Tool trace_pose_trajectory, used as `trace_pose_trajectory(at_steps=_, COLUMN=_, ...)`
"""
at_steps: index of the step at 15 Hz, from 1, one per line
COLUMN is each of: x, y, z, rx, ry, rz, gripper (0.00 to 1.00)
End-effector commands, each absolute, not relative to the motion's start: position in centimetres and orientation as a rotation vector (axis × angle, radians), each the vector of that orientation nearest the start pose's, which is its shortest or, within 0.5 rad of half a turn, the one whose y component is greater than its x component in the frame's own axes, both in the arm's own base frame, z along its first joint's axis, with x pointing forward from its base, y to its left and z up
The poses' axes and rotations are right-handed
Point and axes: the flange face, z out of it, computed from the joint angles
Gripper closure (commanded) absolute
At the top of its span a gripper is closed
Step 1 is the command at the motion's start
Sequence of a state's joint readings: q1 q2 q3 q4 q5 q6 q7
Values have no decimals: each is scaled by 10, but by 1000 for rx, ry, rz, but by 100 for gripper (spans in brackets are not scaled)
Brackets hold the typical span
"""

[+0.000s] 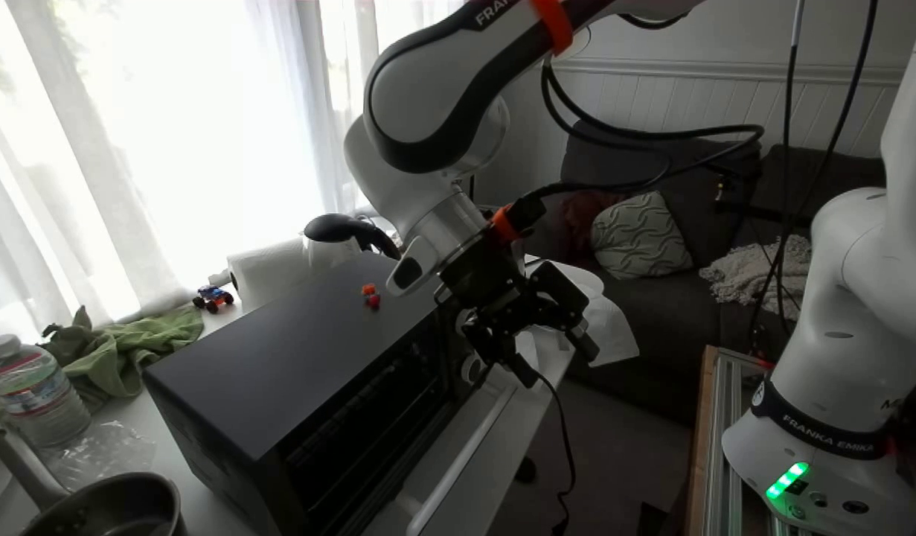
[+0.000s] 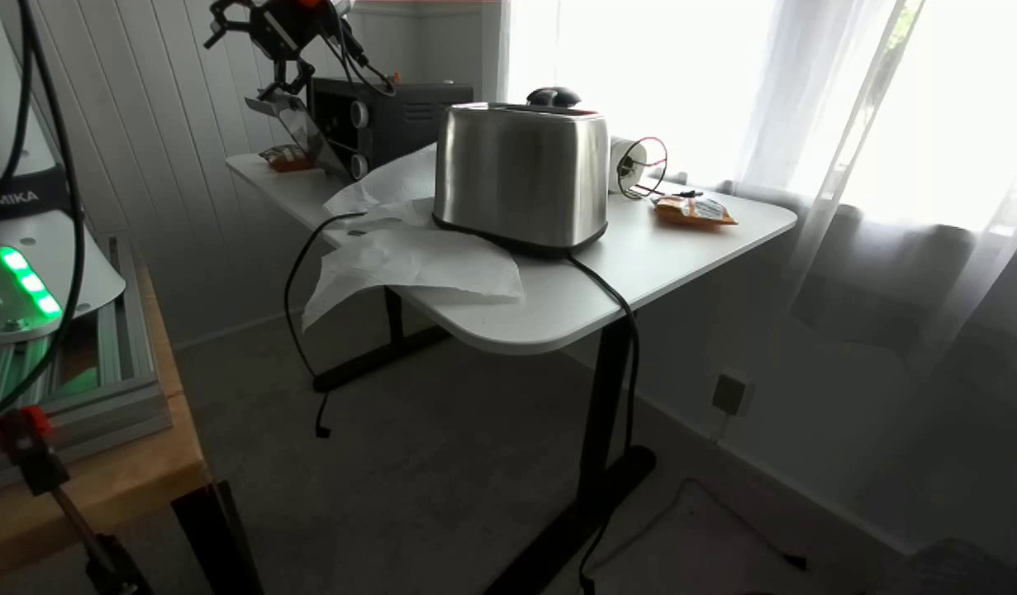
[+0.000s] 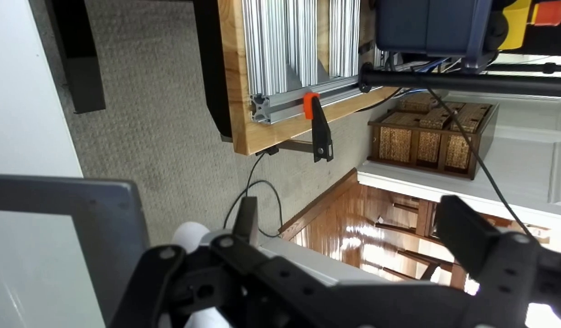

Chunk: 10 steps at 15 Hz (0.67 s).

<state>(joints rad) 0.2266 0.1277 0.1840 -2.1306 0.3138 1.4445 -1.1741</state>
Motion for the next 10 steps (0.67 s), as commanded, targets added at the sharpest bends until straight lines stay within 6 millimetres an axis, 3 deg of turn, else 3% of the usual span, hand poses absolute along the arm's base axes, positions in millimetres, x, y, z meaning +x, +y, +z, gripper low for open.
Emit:
trace_pose_trajectory(at_steps=1, x=403, y=216, z=326, rx=-1721, ry=-1626, rz=797, gripper=0)
trace_pose_trajectory(at_steps=10, x=397, y=209, z=367, rx=-1872, ry=-1715, rz=663, gripper=0)
